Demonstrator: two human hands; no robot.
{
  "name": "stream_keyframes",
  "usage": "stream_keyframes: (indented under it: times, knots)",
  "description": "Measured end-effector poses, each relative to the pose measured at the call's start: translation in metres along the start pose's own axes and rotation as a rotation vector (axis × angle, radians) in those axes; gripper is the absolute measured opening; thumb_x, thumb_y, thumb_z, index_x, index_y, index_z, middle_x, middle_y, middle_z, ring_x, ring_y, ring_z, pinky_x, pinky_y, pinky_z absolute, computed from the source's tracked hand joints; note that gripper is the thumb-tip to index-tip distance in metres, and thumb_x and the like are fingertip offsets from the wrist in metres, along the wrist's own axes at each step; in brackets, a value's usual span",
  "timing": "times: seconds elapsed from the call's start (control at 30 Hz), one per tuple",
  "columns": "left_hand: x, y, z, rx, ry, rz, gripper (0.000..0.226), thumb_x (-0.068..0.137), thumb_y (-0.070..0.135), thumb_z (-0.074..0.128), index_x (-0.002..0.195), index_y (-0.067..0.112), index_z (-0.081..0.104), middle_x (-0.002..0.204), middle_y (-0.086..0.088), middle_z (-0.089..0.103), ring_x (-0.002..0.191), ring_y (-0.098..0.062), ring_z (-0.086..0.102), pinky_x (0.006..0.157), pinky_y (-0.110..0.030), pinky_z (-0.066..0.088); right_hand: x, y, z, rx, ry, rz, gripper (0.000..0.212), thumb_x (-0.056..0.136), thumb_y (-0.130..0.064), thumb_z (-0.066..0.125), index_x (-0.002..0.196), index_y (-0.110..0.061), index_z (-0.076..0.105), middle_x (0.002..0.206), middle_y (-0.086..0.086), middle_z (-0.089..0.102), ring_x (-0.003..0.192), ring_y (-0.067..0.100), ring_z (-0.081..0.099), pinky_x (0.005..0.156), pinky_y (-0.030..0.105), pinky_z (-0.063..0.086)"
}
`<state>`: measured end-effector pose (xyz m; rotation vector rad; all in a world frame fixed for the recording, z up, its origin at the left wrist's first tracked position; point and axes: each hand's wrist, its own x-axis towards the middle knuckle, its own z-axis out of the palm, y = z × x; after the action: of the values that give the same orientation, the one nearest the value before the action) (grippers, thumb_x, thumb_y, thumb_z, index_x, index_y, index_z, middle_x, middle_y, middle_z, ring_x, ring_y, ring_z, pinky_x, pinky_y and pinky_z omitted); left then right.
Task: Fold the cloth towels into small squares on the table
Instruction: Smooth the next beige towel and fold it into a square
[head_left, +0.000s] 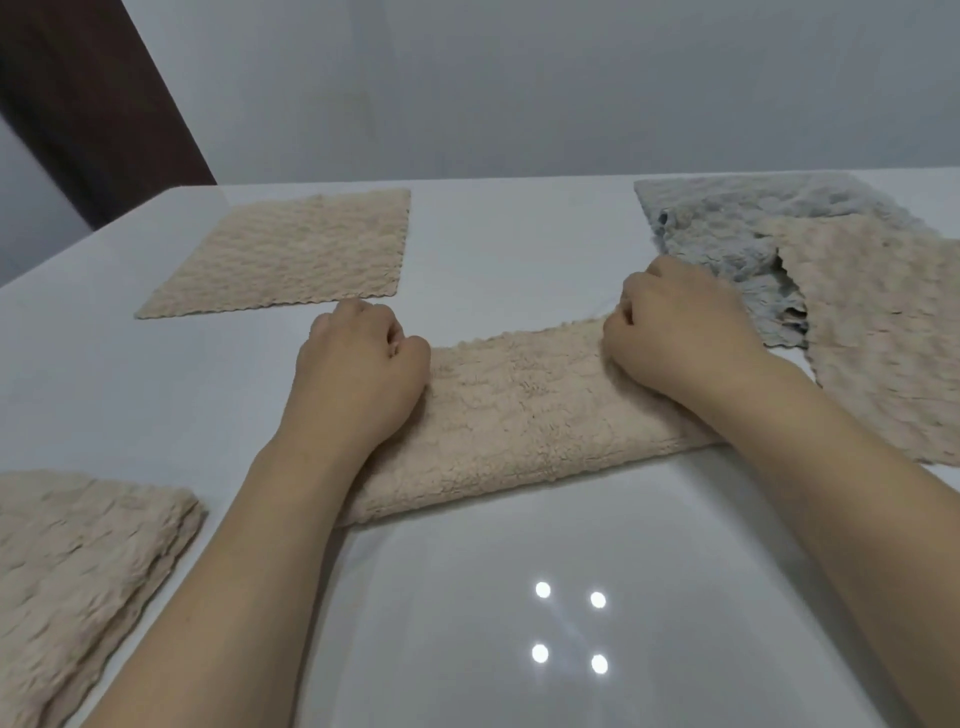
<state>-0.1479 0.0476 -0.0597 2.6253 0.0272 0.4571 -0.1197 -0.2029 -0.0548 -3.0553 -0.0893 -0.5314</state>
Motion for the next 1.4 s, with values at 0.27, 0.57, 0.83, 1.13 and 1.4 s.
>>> stream_keyframes:
  times: [0.27, 0.57, 0.83, 1.13, 1.4]
  knots:
    - [0.001, -0.007, 0.009, -0.059, -0.042, -0.013, 0.014, 0.091, 0.02, 0.041, 0.082, 0.012, 0.049, 0.092, -0.002, 0.051, 0.095, -0.026, 0.044, 0.078, -0.039, 0.04, 0.008, 0.012, 0.022, 0.339, -0.047, -0.001, 0.017, 0.094, -0.025, 0.043, 0.082, -0.016, 0.05, 0.097, 0.007, 0.058, 0.099, 0.033, 0.051, 0.082, 0.042, 0.04]
    - [-0.001, -0.004, 0.005, 0.006, -0.062, -0.038, 0.012, 0.09, 0.023, 0.045, 0.088, 0.017, 0.054, 0.097, -0.002, 0.052, 0.099, -0.027, 0.04, 0.082, -0.036, 0.035, 0.007, 0.011, 0.019, 0.301, -0.059, 0.054, 0.01, 0.088, -0.024, 0.045, 0.084, -0.019, 0.052, 0.094, 0.006, 0.05, 0.104, 0.034, 0.046, 0.089, 0.039, 0.035]
    - [-0.002, -0.002, -0.003, 0.024, -0.123, -0.04, 0.015, 0.091, 0.026, 0.045, 0.084, 0.015, 0.053, 0.09, 0.0, 0.055, 0.099, -0.028, 0.043, 0.078, -0.037, 0.038, 0.006, 0.011, 0.006, 0.195, -0.125, 0.079, 0.015, 0.084, -0.025, 0.047, 0.084, -0.012, 0.054, 0.099, 0.014, 0.054, 0.102, 0.036, 0.047, 0.079, 0.038, 0.038]
    - [-0.002, -0.006, -0.006, -0.011, -0.138, 0.027, 0.007, 0.09, 0.02, 0.049, 0.087, 0.021, 0.055, 0.09, 0.001, 0.056, 0.085, -0.019, 0.054, 0.071, -0.034, 0.041, 0.007, 0.019, -0.019, 0.443, -0.455, 0.147, 0.011, 0.084, -0.027, 0.056, 0.08, -0.017, 0.054, 0.081, 0.003, 0.058, 0.077, 0.022, 0.05, 0.061, 0.032, 0.035]
    - [-0.002, -0.006, -0.007, -0.035, -0.047, 0.069, 0.01, 0.091, 0.019, 0.053, 0.086, 0.023, 0.06, 0.089, 0.005, 0.059, 0.088, -0.022, 0.056, 0.083, -0.04, 0.046, 0.006, 0.026, -0.034, 0.548, -0.555, 0.112, 0.015, 0.083, -0.013, 0.064, 0.075, -0.016, 0.051, 0.07, 0.0, 0.05, 0.062, 0.016, 0.041, 0.056, 0.029, 0.031]
